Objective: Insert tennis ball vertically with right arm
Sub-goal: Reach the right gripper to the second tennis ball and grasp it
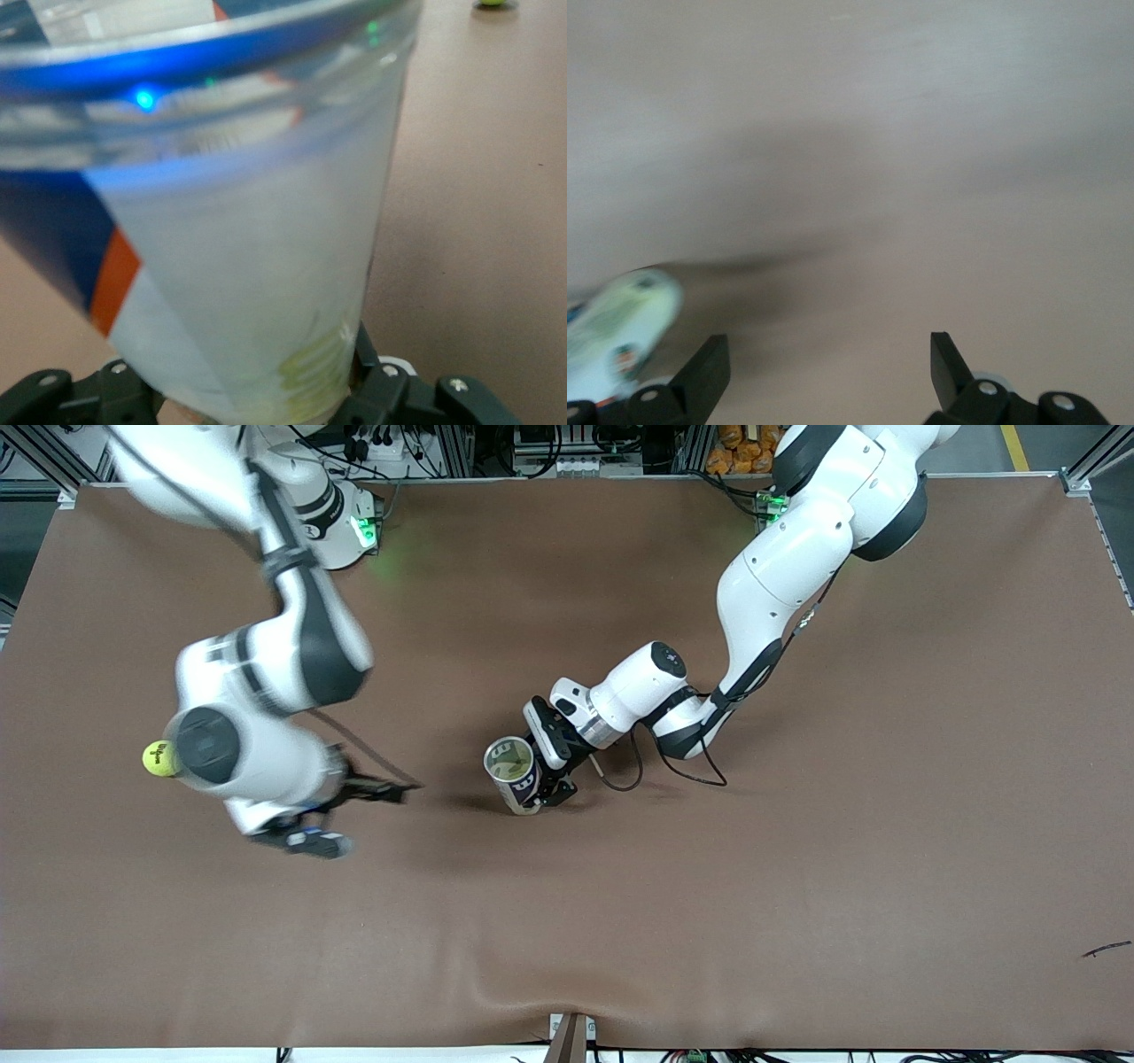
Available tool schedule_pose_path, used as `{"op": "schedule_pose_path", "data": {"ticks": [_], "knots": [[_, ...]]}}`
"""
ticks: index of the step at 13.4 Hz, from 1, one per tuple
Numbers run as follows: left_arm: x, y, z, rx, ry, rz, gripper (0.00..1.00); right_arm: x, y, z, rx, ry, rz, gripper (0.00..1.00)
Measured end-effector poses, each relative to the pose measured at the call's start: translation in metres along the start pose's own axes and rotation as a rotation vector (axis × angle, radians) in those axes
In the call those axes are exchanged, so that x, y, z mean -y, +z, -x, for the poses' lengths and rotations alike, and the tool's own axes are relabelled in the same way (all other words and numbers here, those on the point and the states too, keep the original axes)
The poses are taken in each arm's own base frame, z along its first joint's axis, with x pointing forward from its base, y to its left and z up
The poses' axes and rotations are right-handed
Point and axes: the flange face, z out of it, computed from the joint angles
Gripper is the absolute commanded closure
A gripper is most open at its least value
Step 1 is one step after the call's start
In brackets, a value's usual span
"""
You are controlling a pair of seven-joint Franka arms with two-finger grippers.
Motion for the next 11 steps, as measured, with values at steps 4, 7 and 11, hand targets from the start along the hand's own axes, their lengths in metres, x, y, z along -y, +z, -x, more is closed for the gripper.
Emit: {"op": "schedule_pose_path", "data": {"ticks": [4, 7, 11], "knots": [[0.000, 0.000, 0.000, 0.000, 0.000, -0.001, 0.22, -0.130, 0.029, -0.038, 0.067, -0.058, 0.093, 0.00], [0.003, 0.000, 0.000, 0.000, 0.000, -0.005, 0.22, -0.221, 0.051, -0.053, 0.101, -0.180, 0.144, 0.00], [0.005, -0.001, 0.001, 0.000, 0.001, -0.010, 0.22, -0.312, 0.085, -0.057, 0.114, -0.238, 0.159, 0.00]]}}
